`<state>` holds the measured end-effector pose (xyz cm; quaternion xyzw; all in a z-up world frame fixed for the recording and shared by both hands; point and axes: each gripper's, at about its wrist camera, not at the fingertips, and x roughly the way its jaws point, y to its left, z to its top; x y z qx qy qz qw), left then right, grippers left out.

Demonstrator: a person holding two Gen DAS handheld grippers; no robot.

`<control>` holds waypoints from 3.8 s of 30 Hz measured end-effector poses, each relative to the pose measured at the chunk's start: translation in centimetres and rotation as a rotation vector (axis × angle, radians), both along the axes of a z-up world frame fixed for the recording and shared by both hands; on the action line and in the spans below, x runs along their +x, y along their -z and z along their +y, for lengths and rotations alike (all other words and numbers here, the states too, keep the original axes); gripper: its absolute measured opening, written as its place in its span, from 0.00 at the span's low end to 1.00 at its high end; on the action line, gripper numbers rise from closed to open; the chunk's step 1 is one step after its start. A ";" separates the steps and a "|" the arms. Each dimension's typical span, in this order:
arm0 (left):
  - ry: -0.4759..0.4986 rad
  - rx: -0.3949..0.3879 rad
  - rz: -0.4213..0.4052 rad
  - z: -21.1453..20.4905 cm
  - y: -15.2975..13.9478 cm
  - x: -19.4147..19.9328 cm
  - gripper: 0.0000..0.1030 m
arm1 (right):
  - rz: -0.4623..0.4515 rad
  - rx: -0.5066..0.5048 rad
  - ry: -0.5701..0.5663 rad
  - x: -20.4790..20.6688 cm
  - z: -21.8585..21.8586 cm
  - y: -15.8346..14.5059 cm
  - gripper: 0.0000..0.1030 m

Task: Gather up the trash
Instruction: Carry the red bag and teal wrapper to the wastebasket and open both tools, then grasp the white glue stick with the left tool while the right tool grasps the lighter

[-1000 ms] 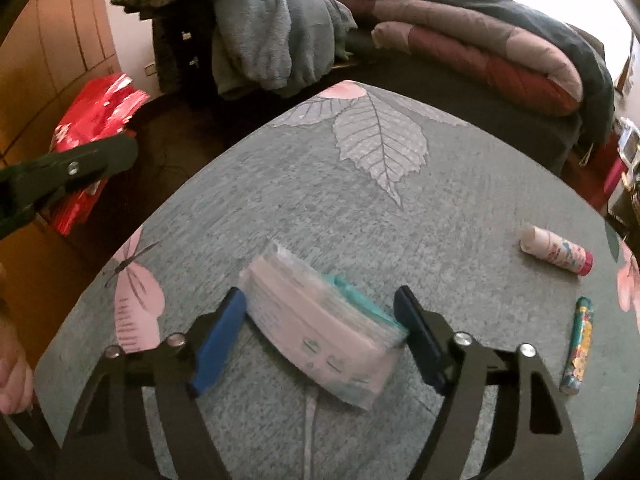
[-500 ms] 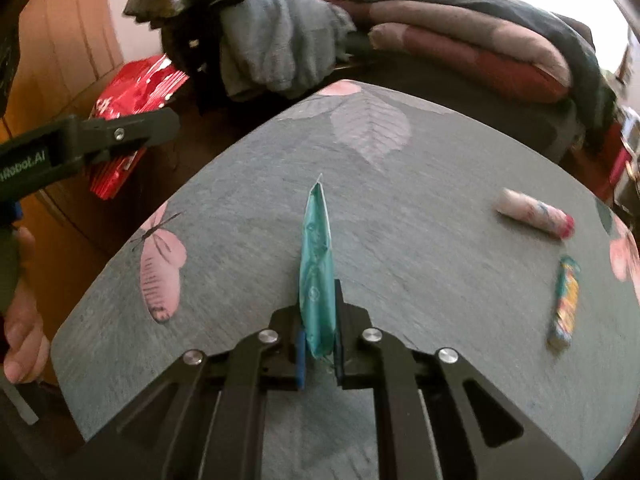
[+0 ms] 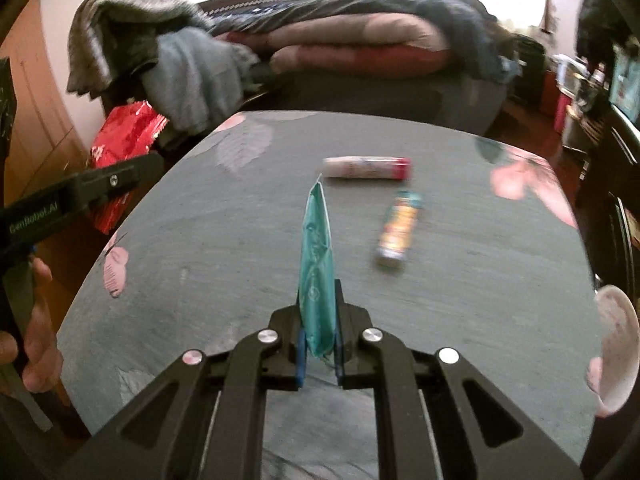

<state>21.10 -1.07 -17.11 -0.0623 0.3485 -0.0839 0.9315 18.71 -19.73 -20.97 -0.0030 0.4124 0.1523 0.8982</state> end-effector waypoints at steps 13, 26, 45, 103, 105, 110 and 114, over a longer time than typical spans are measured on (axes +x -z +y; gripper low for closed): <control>0.219 0.051 -0.010 -13.2 -1.0 0.2 0.54 | -0.042 0.072 0.217 -2.8 -12.3 -0.3 0.11; 0.437 0.058 0.000 -25.2 -1.2 0.9 0.54 | -0.077 0.134 0.471 -6.5 -25.7 0.3 0.11; 0.756 0.067 0.053 -42.9 1.5 1.9 0.54 | -0.053 0.178 0.770 -8.0 -39.3 4.4 0.12; 0.224 0.229 0.024 -19.0 1.9 9.7 0.96 | -0.068 0.037 0.373 -1.3 -16.9 0.8 0.68; 0.181 0.228 0.053 -16.8 2.7 11.4 0.96 | -0.070 0.022 0.337 -0.6 -14.8 0.7 0.68; 0.055 0.175 0.157 -14.1 4.8 15.0 0.96 | -0.064 0.013 0.292 0.9 -11.9 0.6 0.68; 0.009 0.133 0.214 -13.9 6.1 16.5 0.96 | -0.059 0.019 0.275 1.8 -11.0 0.6 0.68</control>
